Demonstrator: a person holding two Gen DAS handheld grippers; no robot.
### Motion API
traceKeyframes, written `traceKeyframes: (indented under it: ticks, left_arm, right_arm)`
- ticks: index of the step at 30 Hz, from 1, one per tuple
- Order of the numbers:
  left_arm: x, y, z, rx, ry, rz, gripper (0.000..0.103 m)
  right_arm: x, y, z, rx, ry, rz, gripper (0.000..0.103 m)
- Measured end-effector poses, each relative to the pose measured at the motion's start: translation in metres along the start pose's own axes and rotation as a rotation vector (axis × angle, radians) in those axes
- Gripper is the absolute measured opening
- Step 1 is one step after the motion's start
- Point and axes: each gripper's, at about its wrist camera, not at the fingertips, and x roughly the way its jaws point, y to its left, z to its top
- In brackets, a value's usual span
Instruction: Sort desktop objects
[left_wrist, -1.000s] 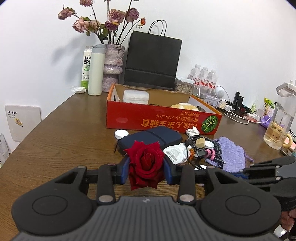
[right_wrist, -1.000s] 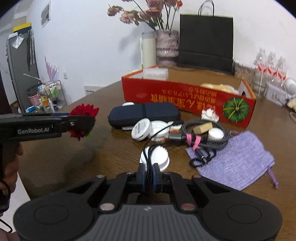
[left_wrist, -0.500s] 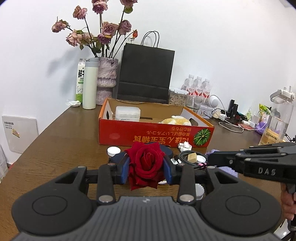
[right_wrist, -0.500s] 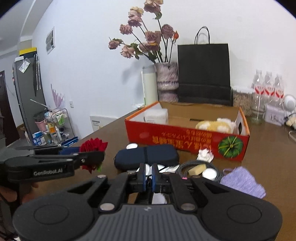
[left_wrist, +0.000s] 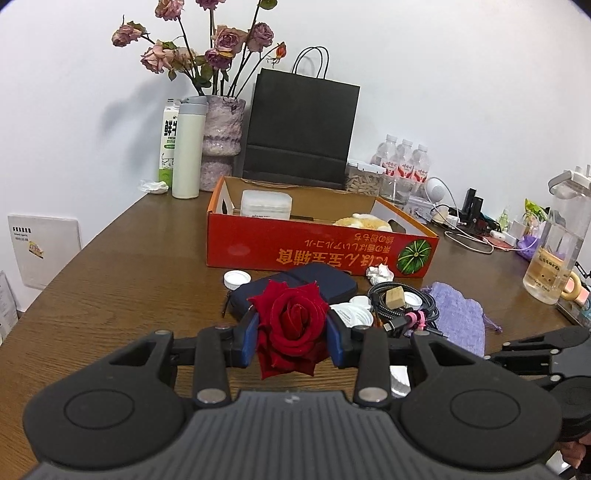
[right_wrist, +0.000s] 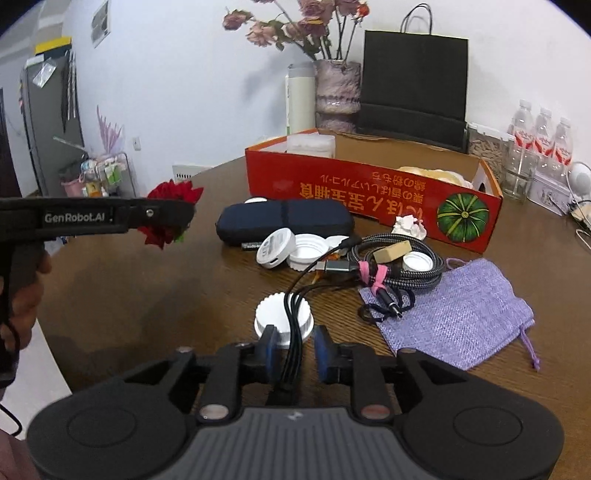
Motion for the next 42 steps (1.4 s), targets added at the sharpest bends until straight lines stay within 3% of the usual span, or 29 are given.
traceKeyframes:
  ticks: [4,6,11,20,31,34,37,42]
  left_arm:
    - [-0.001,0.003,-0.001,-0.005,0.002,0.009,0.038]
    - [-0.001,0.005,-0.001,-0.010,0.003,0.014,0.038]
    - [-0.004,0.006,0.000,-0.015,-0.005,0.015,0.038]
    - [-0.005,0.004,0.006,-0.011,-0.024,0.011,0.038]
    - [-0.003,-0.010,0.024,0.024,-0.079,-0.009,0.038]
    - [-0.002,-0.013,0.025,0.032,-0.083,-0.015,0.038]
    - [0.000,-0.010,0.021,0.024,-0.062,-0.010,0.038]
    - [0.002,-0.003,0.011,0.005,-0.033,-0.003,0.038]
  right_arm:
    - [0.005,-0.005,0.004,-0.009,0.031,0.019,0.020]
    - [0.007,-0.008,0.007,-0.011,0.051,0.055,0.009]
    - [0.008,-0.010,0.015,-0.004,0.073,0.118,0.006]
    - [-0.014,-0.028,0.033,0.187,-0.090,0.260,0.006]
    - [-0.036,-0.036,0.077,0.190,-0.295,0.238,0.000]
    - [-0.034,-0.029,0.080,0.116,-0.250,0.207,0.000]
    - [-0.022,-0.019,0.067,0.062,-0.145,0.172,0.010]
    - [0.000,-0.010,0.041,0.067,-0.025,0.166,0.017]
